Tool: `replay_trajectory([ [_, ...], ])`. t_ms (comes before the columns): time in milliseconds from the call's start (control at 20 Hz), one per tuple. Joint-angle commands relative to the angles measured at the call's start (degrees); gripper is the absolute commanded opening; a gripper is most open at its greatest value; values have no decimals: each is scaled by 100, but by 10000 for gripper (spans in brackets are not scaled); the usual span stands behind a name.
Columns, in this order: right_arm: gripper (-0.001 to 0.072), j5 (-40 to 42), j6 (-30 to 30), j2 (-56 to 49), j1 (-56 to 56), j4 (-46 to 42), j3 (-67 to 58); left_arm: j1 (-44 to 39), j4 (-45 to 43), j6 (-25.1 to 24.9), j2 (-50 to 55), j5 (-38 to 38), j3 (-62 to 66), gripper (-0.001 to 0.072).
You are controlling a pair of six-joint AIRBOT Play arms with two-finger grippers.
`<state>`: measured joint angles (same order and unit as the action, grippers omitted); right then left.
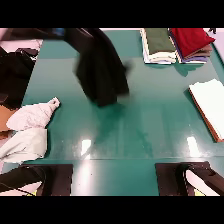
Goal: Fold the shirts.
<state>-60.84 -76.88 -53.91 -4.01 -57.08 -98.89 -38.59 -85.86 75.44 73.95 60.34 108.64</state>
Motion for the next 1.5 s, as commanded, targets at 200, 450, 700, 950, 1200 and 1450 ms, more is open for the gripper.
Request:
replay_trajectory([
  [200,16,-710,-2,9,-476,0,-356,-577,142,501,1036,-393,15,557],
  [450,17,-772,-2,4,-476,0,-354,1152,415,1475,1045,693,-457,557],
  [700,16,-793,-2,-4,-474,4,-343,1744,1486,1449,1045,348,-2555,558],
  [950,17,-798,-2,-4,-474,4,-341,1567,2841,837,1215,-754,-4332,557],
  [1200,16,-892,-4,-4,-474,4,-323,1110,3217,654,1497,-1207,-4446,554],
  [1450,16,-1257,-2,35,-476,-20,-160,1659,2997,651,1453,-341,-3633,28],
])
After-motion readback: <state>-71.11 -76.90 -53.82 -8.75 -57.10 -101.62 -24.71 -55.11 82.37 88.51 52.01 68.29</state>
